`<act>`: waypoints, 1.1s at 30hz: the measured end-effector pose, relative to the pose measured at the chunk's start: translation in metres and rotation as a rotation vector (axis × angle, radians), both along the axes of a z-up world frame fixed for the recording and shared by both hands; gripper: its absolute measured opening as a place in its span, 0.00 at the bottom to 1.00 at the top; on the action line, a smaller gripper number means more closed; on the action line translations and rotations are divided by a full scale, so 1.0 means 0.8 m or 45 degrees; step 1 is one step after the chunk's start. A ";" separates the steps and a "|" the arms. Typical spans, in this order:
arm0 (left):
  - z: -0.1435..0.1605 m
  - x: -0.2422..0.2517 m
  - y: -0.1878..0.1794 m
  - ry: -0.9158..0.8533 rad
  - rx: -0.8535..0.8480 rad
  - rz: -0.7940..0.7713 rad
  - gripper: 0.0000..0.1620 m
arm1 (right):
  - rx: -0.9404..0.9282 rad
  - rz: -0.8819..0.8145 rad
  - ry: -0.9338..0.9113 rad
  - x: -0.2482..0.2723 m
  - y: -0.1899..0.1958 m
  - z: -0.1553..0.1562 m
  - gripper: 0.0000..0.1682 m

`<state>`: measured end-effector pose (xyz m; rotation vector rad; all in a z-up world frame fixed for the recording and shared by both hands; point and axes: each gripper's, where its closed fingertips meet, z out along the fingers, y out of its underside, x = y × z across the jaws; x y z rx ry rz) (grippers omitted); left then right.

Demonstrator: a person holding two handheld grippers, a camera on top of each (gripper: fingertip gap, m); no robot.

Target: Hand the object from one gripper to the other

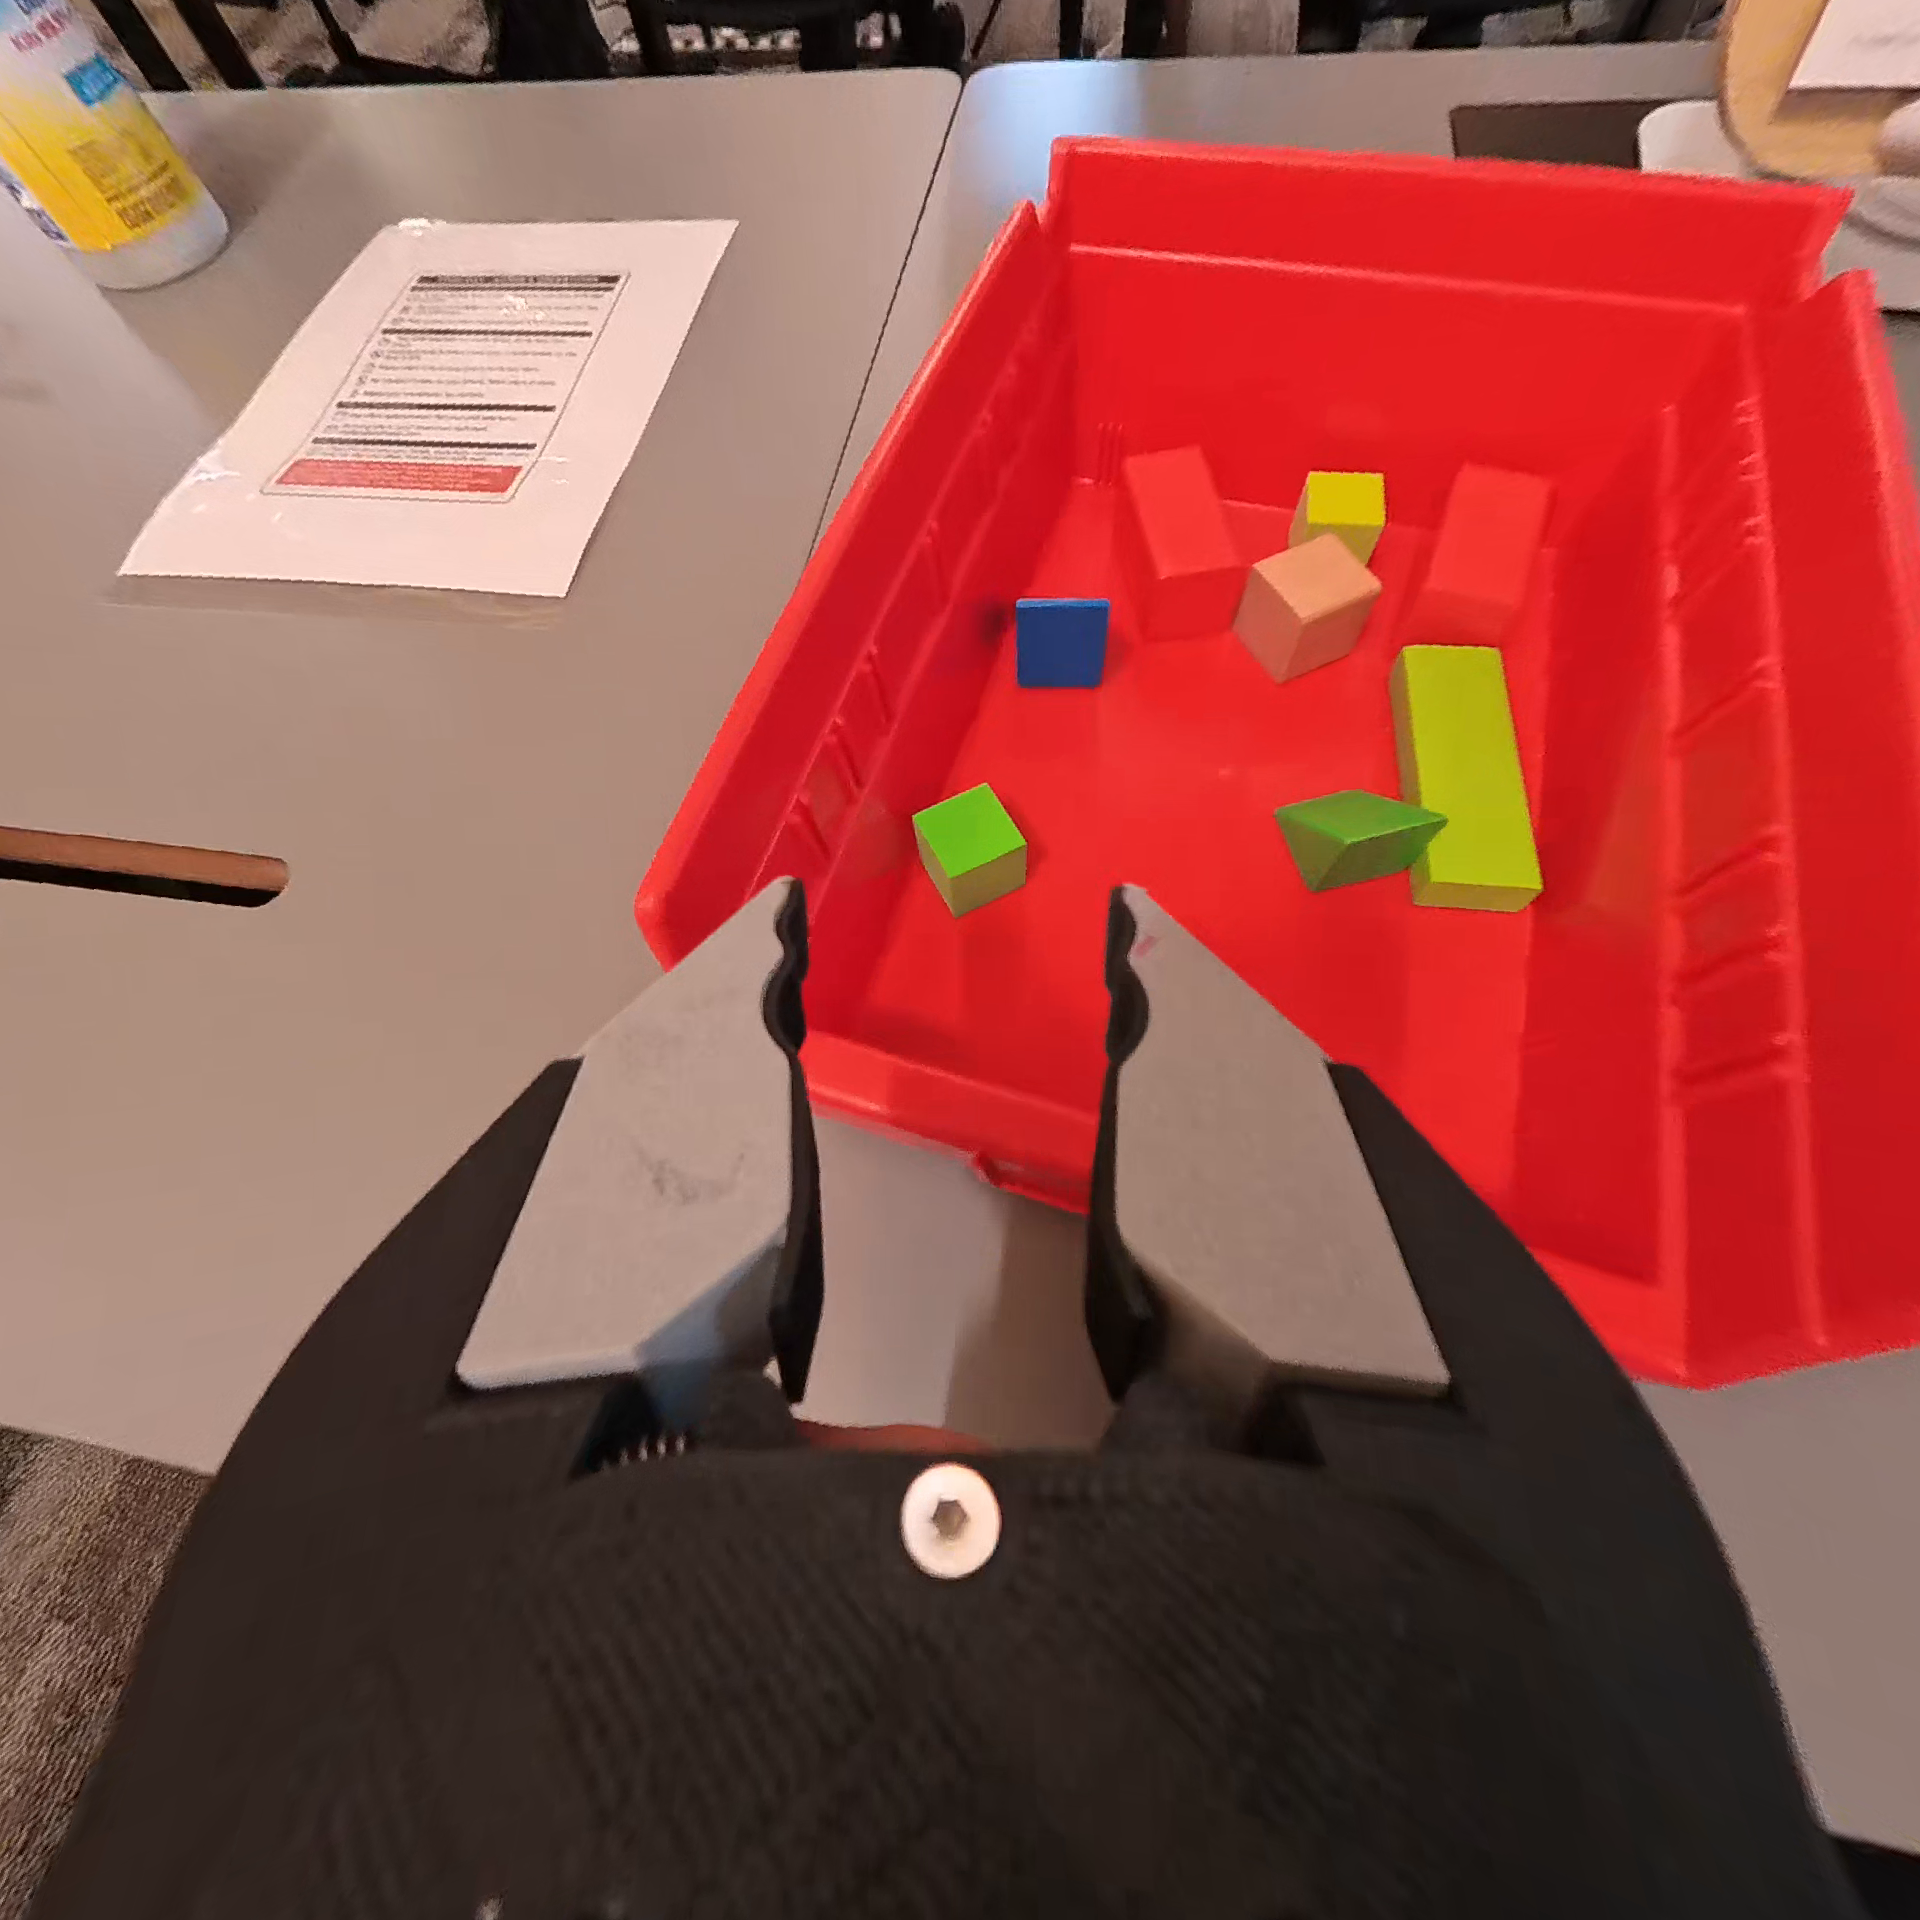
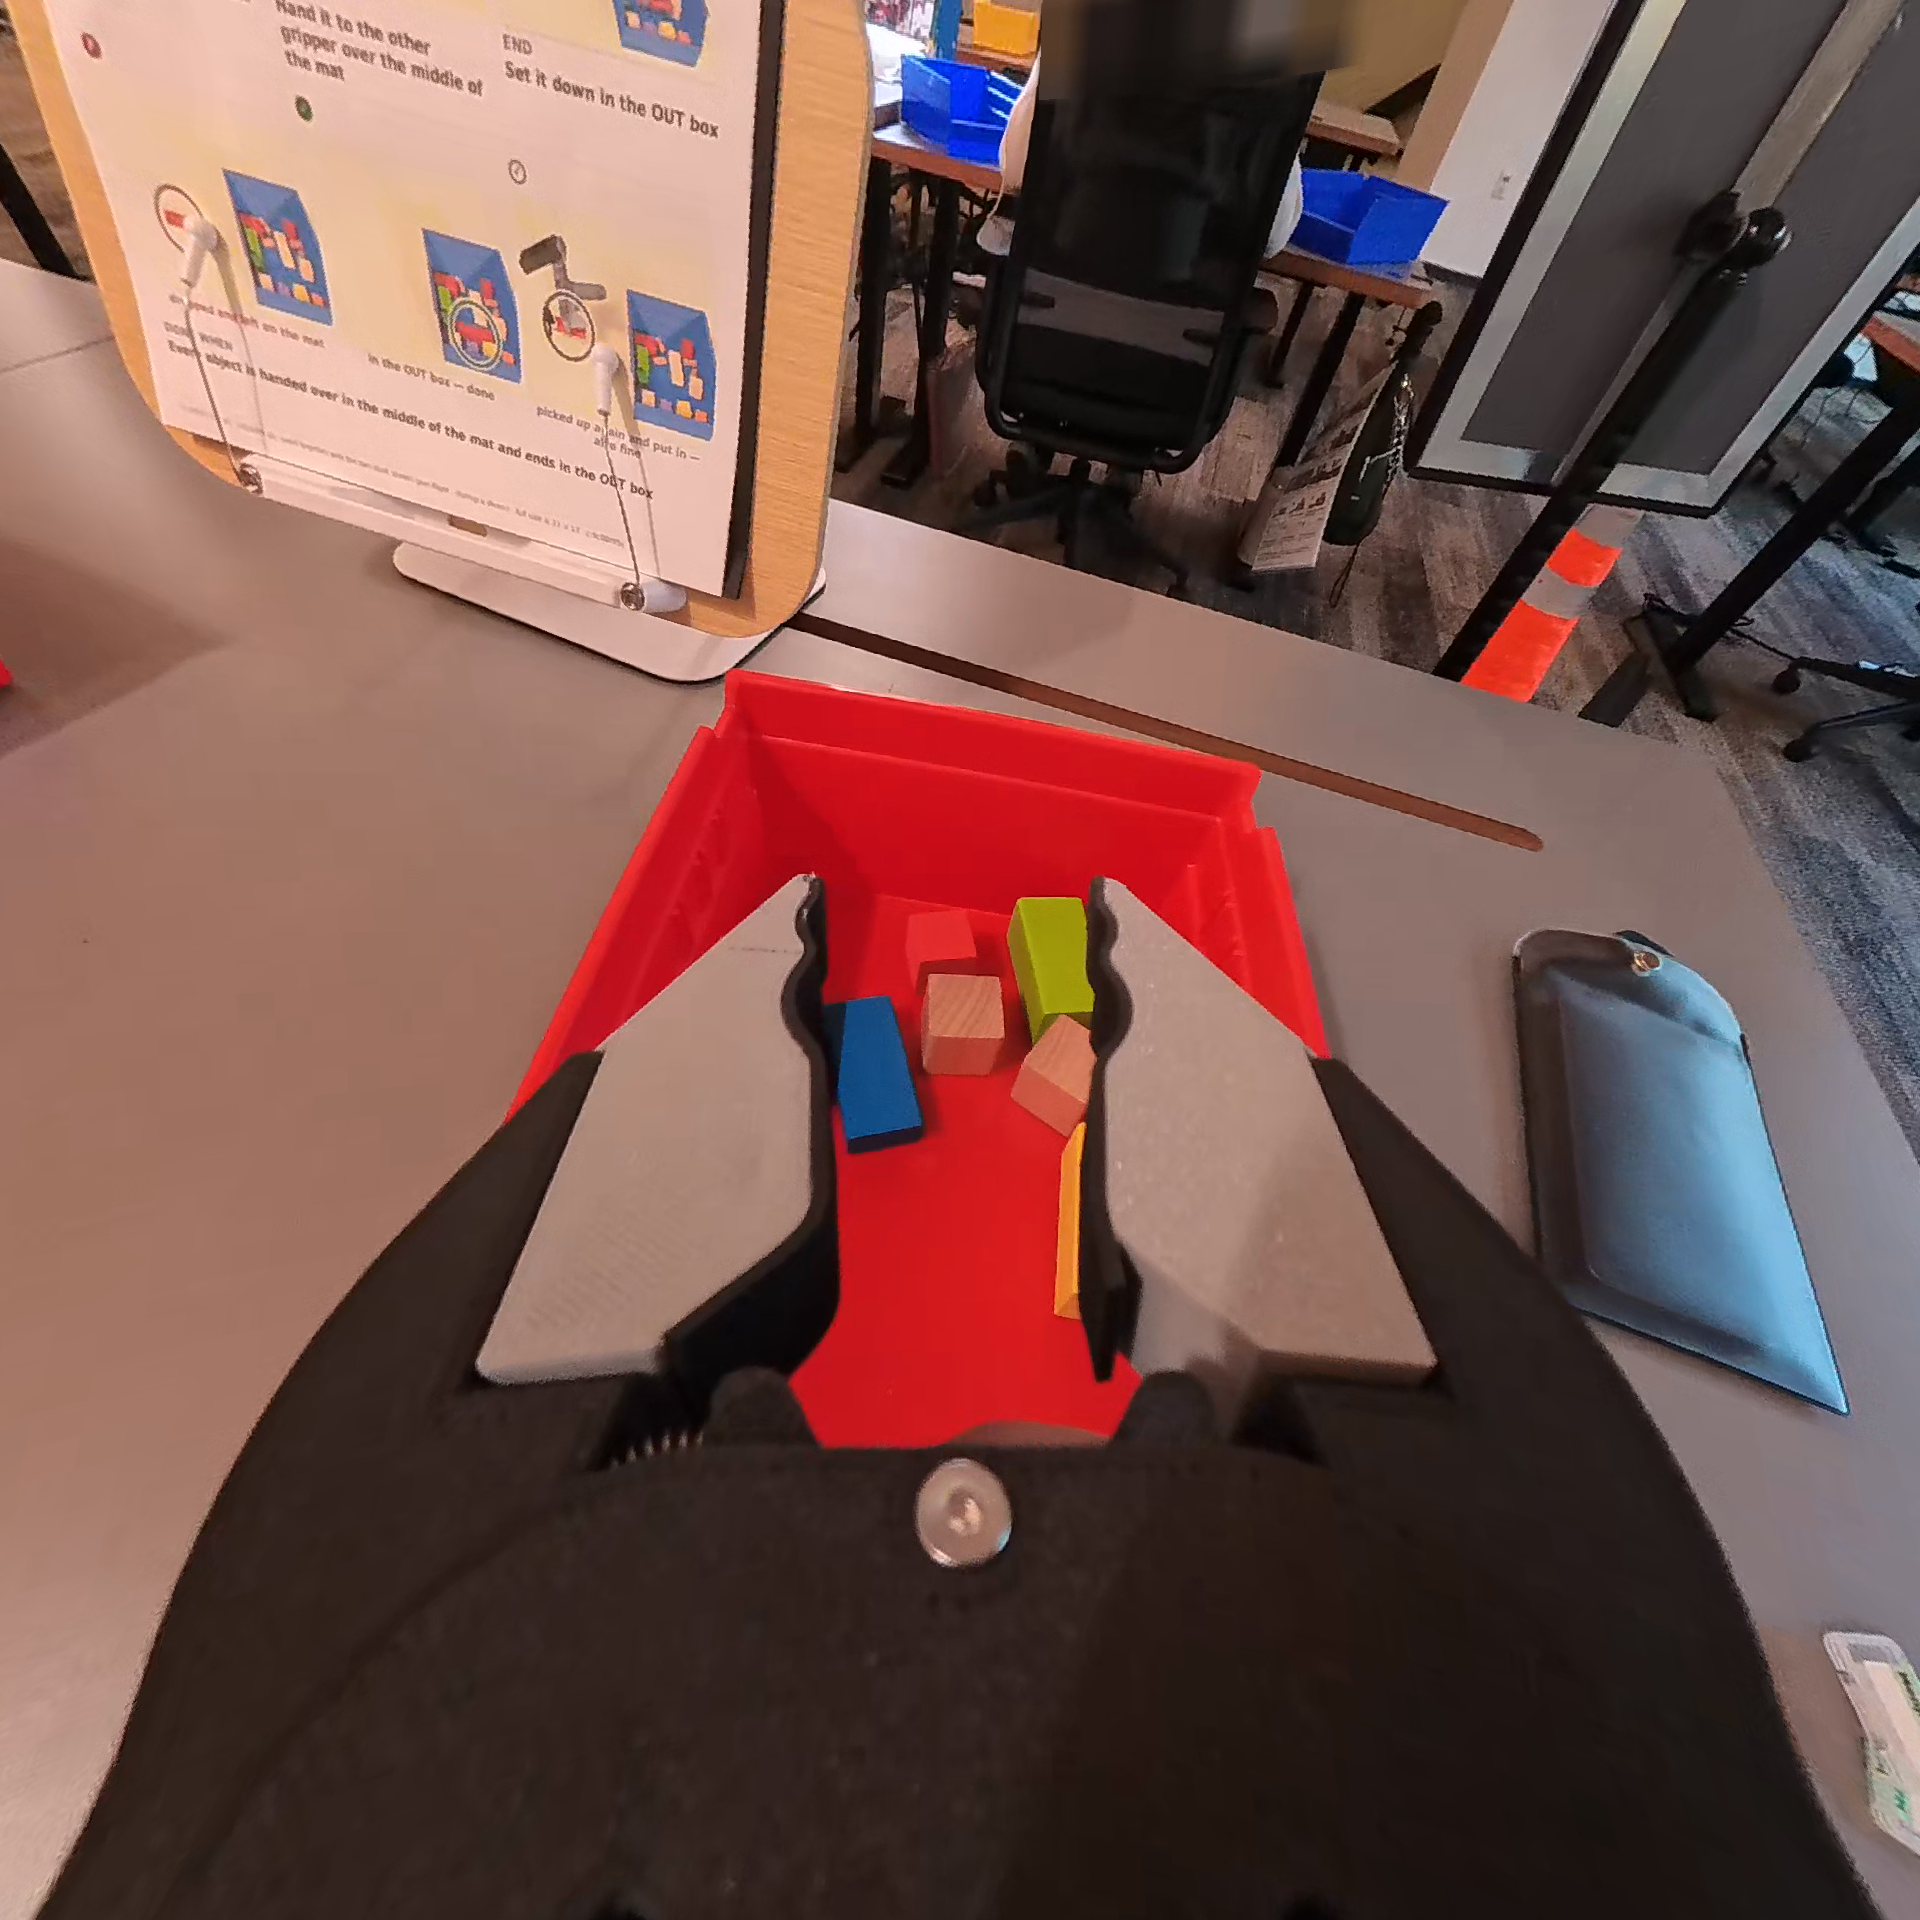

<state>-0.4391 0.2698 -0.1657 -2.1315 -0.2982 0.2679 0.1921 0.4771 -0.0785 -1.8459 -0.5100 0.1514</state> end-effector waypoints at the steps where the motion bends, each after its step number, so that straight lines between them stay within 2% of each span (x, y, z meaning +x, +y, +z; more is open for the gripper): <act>1: -0.004 0.001 0.003 -0.002 -0.007 -0.001 0.34 | -0.002 0.003 -0.001 -0.001 0.000 -0.001 0.29; 7: -0.024 0.004 0.020 -0.012 -0.074 0.015 0.34 | -0.028 0.024 -0.019 -0.007 0.001 -0.009 0.29; 11: -0.016 0.011 0.039 -0.074 -0.086 -0.007 0.34 | -0.040 0.028 -0.016 -0.009 0.002 -0.012 0.29; 19: -0.075 -0.001 0.055 -0.162 -0.524 -0.032 0.36 | -0.025 0.050 -0.028 -0.017 -0.004 -0.008 0.28; 30: -0.116 -0.022 0.067 -0.222 -0.738 0.071 0.26 | -0.015 0.076 -0.043 -0.025 -0.006 -0.007 0.28; 31: -0.114 -0.021 0.072 -0.243 -0.691 0.061 0.23 | -0.013 0.075 -0.043 -0.025 -0.007 -0.006 0.28; 33: -0.116 -0.021 0.071 -0.246 -0.685 0.061 0.24 | -0.006 0.074 -0.036 -0.023 -0.008 -0.003 0.28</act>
